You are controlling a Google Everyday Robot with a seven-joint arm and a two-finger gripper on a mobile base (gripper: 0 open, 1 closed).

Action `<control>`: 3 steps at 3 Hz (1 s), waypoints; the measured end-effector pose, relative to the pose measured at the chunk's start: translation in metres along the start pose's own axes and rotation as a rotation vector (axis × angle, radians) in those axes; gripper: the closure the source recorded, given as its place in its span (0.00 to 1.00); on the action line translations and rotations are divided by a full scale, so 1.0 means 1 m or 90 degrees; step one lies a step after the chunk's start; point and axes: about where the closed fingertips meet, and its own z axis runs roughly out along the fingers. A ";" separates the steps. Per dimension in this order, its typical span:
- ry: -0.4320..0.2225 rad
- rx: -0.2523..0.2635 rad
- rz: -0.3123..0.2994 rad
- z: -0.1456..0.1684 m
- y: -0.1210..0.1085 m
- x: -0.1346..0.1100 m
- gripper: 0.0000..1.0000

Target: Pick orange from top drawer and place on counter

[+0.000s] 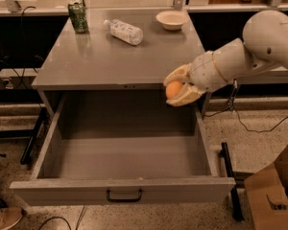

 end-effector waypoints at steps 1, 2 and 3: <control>-0.018 0.069 -0.004 0.000 -0.062 0.006 1.00; -0.022 0.143 0.024 -0.001 -0.116 0.015 1.00; -0.038 0.195 0.097 0.006 -0.158 0.034 1.00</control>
Offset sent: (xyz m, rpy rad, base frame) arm 0.1770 -0.0184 0.0550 0.1655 -0.2013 -0.3038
